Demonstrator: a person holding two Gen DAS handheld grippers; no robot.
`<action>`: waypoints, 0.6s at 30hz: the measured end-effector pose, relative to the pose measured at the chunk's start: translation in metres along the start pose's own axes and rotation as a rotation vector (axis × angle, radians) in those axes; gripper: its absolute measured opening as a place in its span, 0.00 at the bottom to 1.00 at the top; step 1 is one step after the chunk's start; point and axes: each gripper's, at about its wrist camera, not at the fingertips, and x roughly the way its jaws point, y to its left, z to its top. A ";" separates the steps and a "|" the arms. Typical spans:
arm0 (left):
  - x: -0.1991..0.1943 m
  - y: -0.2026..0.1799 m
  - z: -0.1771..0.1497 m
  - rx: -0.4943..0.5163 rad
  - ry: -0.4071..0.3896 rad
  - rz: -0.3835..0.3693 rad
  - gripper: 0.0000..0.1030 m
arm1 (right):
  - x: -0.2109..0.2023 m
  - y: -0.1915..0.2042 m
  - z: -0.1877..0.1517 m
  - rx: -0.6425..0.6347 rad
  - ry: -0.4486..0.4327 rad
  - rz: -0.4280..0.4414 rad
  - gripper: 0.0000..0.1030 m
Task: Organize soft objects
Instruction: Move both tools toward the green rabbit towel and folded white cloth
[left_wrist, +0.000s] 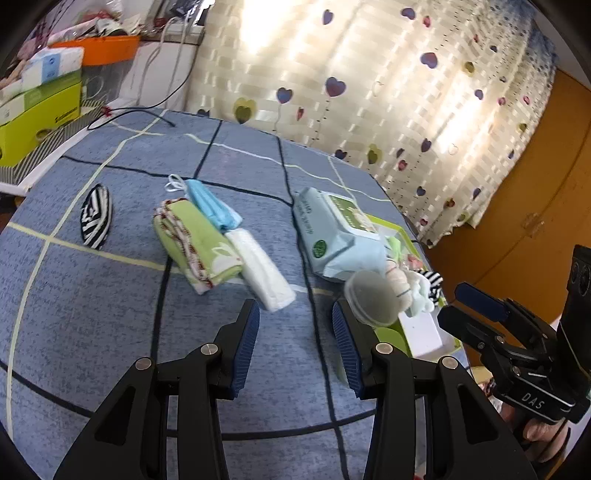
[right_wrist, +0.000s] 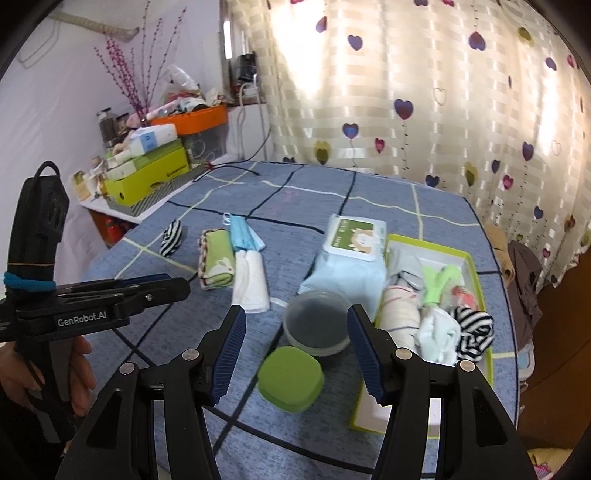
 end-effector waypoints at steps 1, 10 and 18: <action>0.000 0.003 0.001 -0.009 0.000 0.008 0.42 | 0.002 0.002 0.001 -0.004 0.003 0.002 0.55; -0.003 0.034 0.005 -0.081 -0.013 0.038 0.42 | 0.033 0.024 0.018 -0.057 0.044 0.055 0.55; -0.005 0.063 0.009 -0.149 -0.038 0.058 0.42 | 0.087 0.052 0.036 -0.128 0.170 0.087 0.55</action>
